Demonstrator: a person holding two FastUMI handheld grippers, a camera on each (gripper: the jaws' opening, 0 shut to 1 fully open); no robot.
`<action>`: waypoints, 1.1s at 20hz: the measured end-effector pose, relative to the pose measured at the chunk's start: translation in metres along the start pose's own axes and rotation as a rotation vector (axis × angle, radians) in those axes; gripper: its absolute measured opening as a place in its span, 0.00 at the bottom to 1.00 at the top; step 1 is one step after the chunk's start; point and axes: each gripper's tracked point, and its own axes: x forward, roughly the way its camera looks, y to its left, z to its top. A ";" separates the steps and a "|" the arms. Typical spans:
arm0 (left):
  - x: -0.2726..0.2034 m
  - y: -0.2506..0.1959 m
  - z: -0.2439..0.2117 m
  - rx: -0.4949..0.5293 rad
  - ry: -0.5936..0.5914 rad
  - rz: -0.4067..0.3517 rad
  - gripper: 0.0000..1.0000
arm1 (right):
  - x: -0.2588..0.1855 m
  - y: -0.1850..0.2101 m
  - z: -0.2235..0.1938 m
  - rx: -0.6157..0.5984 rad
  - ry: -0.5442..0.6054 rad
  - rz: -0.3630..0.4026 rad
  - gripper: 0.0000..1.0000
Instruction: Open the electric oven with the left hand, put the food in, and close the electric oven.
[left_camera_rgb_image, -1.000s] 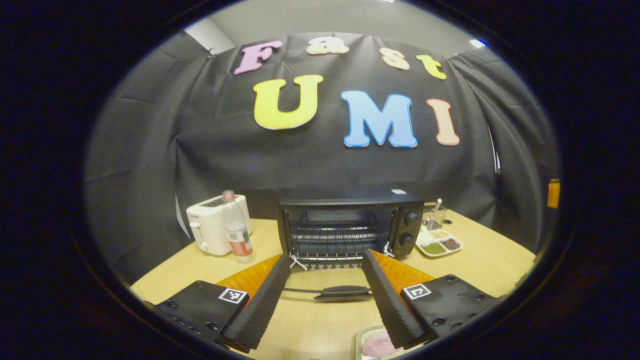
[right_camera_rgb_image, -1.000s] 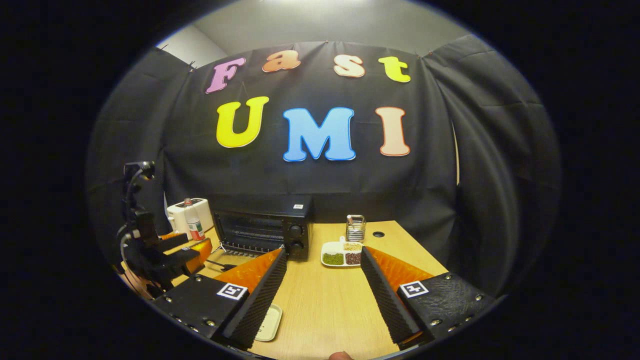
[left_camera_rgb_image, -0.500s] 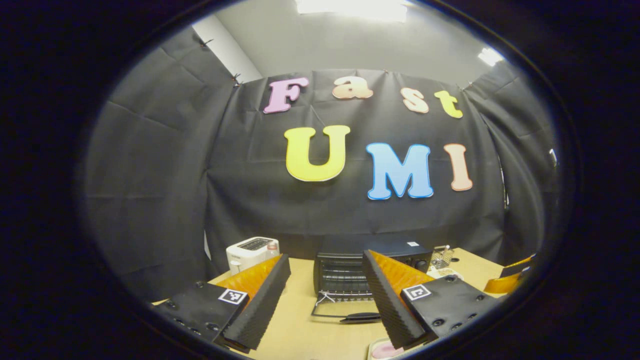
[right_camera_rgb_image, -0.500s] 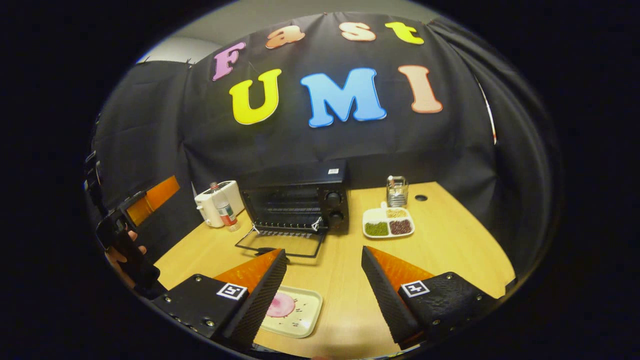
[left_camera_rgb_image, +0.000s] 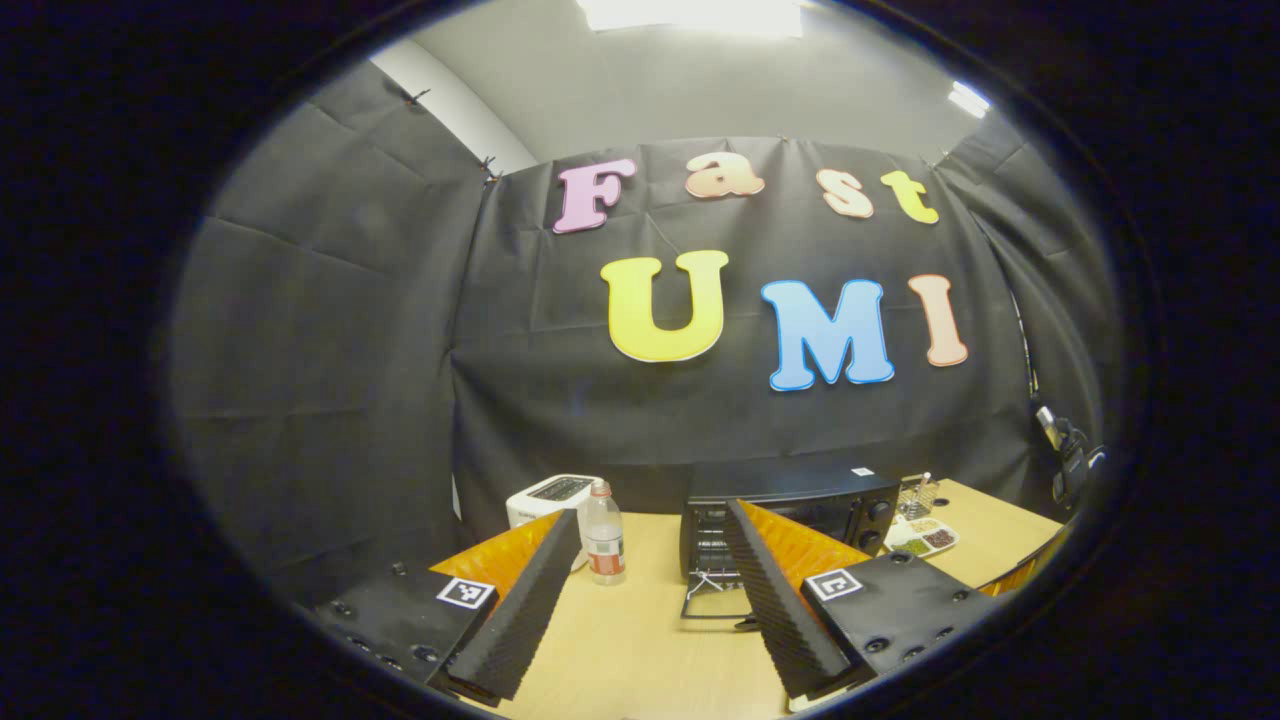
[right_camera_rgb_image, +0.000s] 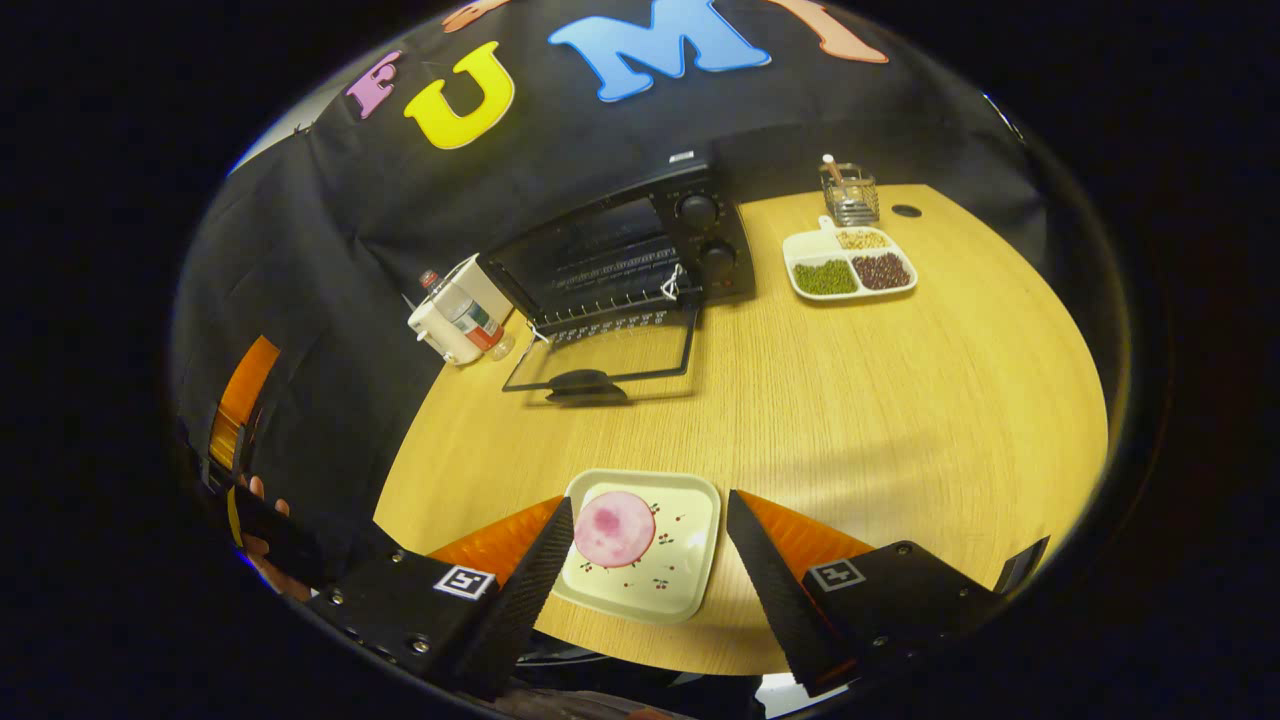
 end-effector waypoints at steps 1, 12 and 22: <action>-0.001 0.005 0.000 0.000 0.002 0.007 1.00 | 0.005 0.001 -0.007 0.011 0.048 0.014 0.98; -0.017 0.033 -0.016 0.009 0.037 0.047 1.00 | 0.048 -0.022 -0.050 0.144 0.331 0.034 0.98; -0.010 0.042 -0.027 0.008 0.058 0.073 0.98 | 0.054 -0.047 -0.066 0.200 0.453 -0.010 0.37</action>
